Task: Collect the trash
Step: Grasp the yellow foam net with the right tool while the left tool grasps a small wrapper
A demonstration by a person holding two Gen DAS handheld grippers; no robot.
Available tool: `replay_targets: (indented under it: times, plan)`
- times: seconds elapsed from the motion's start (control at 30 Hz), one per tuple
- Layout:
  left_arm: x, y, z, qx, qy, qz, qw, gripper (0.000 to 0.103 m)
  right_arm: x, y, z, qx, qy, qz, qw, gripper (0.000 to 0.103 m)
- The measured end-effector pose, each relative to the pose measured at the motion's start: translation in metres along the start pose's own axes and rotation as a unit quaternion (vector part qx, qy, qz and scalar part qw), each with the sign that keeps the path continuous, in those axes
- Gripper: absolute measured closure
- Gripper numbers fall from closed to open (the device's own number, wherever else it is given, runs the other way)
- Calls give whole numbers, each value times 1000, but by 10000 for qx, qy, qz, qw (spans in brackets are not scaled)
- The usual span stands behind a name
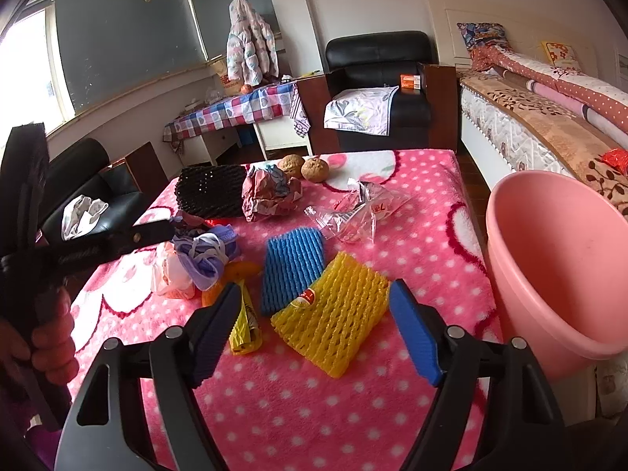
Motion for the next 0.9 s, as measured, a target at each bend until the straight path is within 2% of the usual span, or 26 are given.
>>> replay_targets:
  times: [0.07, 0.1, 0.13, 0.43, 0.53, 0.63, 0.8, 0.9]
  plan:
    - [0, -7, 0, 93, -40, -73, 9999, 75, -1, -2, 1, 21, -33, -64, 10000, 27]
    - [0, -10, -1, 112, -50, -105, 9999, 84, -2, -4, 2, 46, -72, -104, 9999, 28]
    - [-1, -12, -1, 94, -42, -140, 9998, 87, -2, -5, 3, 56, -99, -129, 9999, 29]
    - [8, 7, -6, -146, 19, 194, 9997, 94, -10, -23, 13, 79, -500, -600, 9969, 38]
    - [10, 12, -5, -230, 15, 271, 9994, 94, -14, -29, 13, 28, -505, -750, 9959, 46]
    - [11, 16, -4, -312, 64, 283, 9991, 94, -18, -34, 13, -29, -519, -895, 9946, 58]
    - [13, 23, -3, -383, 62, 344, 9987, 94, -21, -34, 17, -130, -570, -941, 9938, 90]
    - [14, 27, -3, -405, 67, 393, 9984, 94, -20, -32, 19, -107, -614, -913, 9939, 100]
Point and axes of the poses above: each gripper's, at about its wrist camera, not at the fingertips, and y roughly against the way its jaws point, z to its right, x to its top, the point moved 9 cm from there along -y, roughly the way its jaws point, and after that the axes turned 1 degree about -z, right-handed, at the moved point
